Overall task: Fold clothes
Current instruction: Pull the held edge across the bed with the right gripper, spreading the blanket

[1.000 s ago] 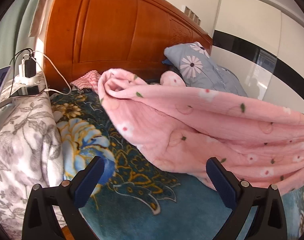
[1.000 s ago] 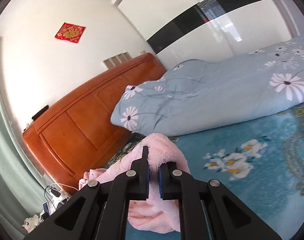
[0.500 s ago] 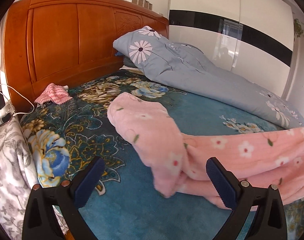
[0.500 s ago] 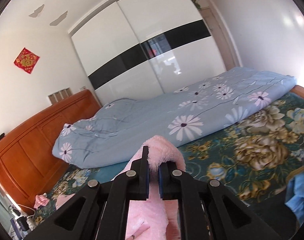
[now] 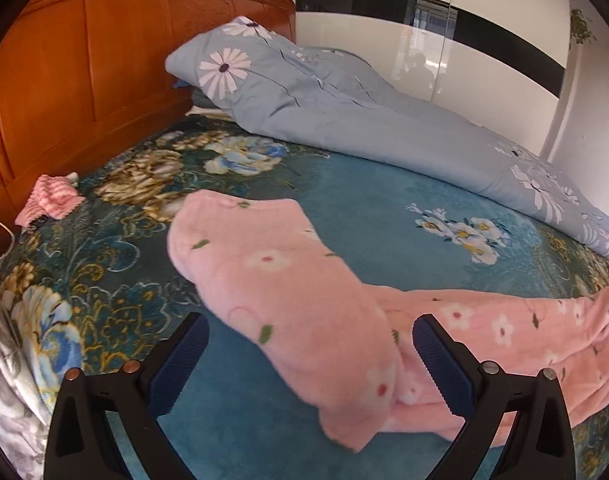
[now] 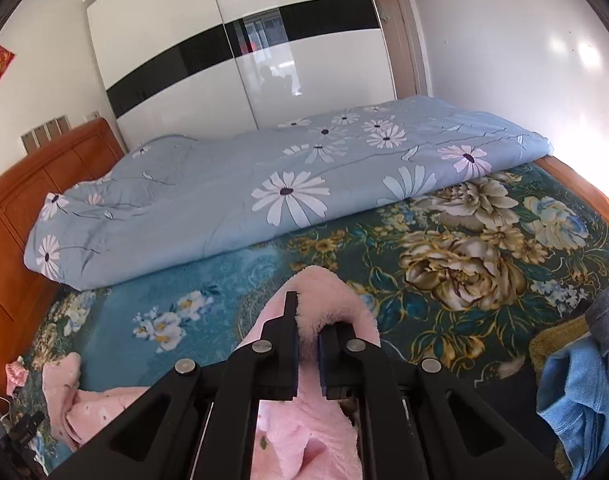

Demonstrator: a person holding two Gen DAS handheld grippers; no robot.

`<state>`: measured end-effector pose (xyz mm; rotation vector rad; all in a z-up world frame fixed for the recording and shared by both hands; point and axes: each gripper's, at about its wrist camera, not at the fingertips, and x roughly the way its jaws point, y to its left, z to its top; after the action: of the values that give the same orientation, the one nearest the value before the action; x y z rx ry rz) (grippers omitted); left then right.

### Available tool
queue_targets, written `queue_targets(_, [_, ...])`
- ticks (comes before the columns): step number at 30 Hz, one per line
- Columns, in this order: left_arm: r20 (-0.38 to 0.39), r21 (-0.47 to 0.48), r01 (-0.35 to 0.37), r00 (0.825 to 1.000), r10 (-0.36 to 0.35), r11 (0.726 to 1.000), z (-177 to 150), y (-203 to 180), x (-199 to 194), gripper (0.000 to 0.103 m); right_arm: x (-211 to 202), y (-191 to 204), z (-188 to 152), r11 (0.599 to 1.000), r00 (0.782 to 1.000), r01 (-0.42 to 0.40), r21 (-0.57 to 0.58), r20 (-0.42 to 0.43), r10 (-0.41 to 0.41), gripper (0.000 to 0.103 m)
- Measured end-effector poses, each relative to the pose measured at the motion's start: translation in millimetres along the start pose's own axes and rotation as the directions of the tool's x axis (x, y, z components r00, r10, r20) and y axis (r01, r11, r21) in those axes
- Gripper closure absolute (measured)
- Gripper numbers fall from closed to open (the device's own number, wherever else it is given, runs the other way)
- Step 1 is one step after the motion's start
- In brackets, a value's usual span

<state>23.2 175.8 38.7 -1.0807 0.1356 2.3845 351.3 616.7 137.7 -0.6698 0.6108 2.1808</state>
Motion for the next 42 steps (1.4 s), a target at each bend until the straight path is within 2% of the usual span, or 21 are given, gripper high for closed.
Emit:
queue_targets(5, [-0.051, 0.052, -0.059, 0.997, 0.062, 0.997, 15, -16, 35, 0.000, 3, 8, -19, 0.995, 0.998, 0.022, -0.101, -0.059, -0.028, 0.088])
queue_targets(6, [-0.063, 0.060, -0.072, 0.995, 0.076, 0.996, 17, -17, 41, 0.000, -1, 9, -23, 0.992, 0.998, 0.032, -0.119, -0.057, -0.039, 0.078])
queue_targets(7, [-0.075, 0.059, -0.075, 0.994, 0.080, 0.995, 17, -17, 46, 0.000, -4, 9, -25, 0.990, 0.997, 0.043, -0.131, -0.055, -0.050, 0.062])
queue_targets(9, [-0.094, 0.041, -0.068, 0.993, 0.072, 0.997, 17, -13, 52, 0.000, -8, 10, -30, 0.988, 0.996, 0.046, -0.147, -0.070, -0.057, 0.044])
queue_targets(10, [-0.100, 0.031, -0.060, 0.993, 0.063, 0.998, 16, -10, 54, 0.000, -10, 11, -33, 0.987, 0.995, 0.043, -0.158, -0.080, -0.056, 0.042])
queue_targets(13, [-0.105, 0.014, -0.049, 0.993, 0.050, 0.999, 14, -5, 54, 0.002, -22, 19, -48, 0.976, 0.994, 0.065, -0.207, -0.072, -0.082, 0.039])
queue_targets(15, [-0.111, 0.006, -0.046, 0.993, 0.046, 0.999, 12, 0, 54, 0.007, -30, 23, -57, 0.967, 0.993, 0.086, -0.238, -0.052, -0.101, 0.035])
queue_targets(17, [-0.120, -0.004, -0.040, 0.992, 0.039, 0.999, 10, 5, 55, 0.017, -35, 26, -63, 0.959, 0.992, 0.100, -0.266, -0.046, -0.116, 0.033])
queue_targets(21, [-0.127, -0.021, -0.023, 0.992, 0.020, 1.000, 7, 11, 54, 0.028, -41, 23, -67, 0.951, 0.986, 0.142, -0.275, -0.050, -0.161, 0.033])
queue_targets(22, [-0.127, -0.024, -0.019, 0.992, 0.015, 1.000, 6, 12, 53, 0.033, -45, 22, -68, 0.958, 0.990, 0.112, -0.263, -0.058, -0.132, 0.033])
queue_targets(24, [-0.126, -0.028, -0.018, 0.992, 0.015, 0.999, 5, 13, 52, 0.042, -54, 22, -71, 0.969, 0.995, 0.064, -0.237, -0.064, -0.081, 0.033])
queue_targets(26, [-0.129, -0.029, -0.021, 0.992, 0.017, 0.999, 2, 14, 52, 0.061, -55, 28, -77, 0.969, 0.995, 0.046, -0.243, -0.071, -0.065, 0.033])
queue_targets(29, [-0.132, -0.040, -0.012, 0.991, 0.006, 0.999, -2, 17, 53, 0.080, -54, 37, -86, 0.966, 0.995, 0.018, -0.258, -0.087, -0.041, 0.033])
queue_targets(32, [-0.099, -0.095, 0.008, 0.995, -0.018, 0.995, -5, 29, 43, 0.087, -53, 47, -96, 0.962, 0.995, -0.011, -0.272, -0.103, -0.018, 0.033])
queue_targets(36, [-0.024, -0.203, 0.047, 0.998, -0.053, 0.978, -12, 59, 16, 0.091, -52, 60, -109, 0.956, 0.992, -0.049, -0.289, -0.125, 0.013, 0.033])
queue_targets(39, [0.027, -0.255, 0.025, 0.999, -0.019, 0.967, -26, 88, -7, 0.092, -43, 72, -119, 0.950, 0.987, -0.086, -0.301, -0.158, 0.039, 0.033])
queue_targets(42, [0.035, -0.314, -0.013, 0.999, 0.026, 0.949, -50, 121, -21, 0.095, -26, 89, -131, 0.944, 0.975, -0.137, -0.302, -0.207, 0.075, 0.033])
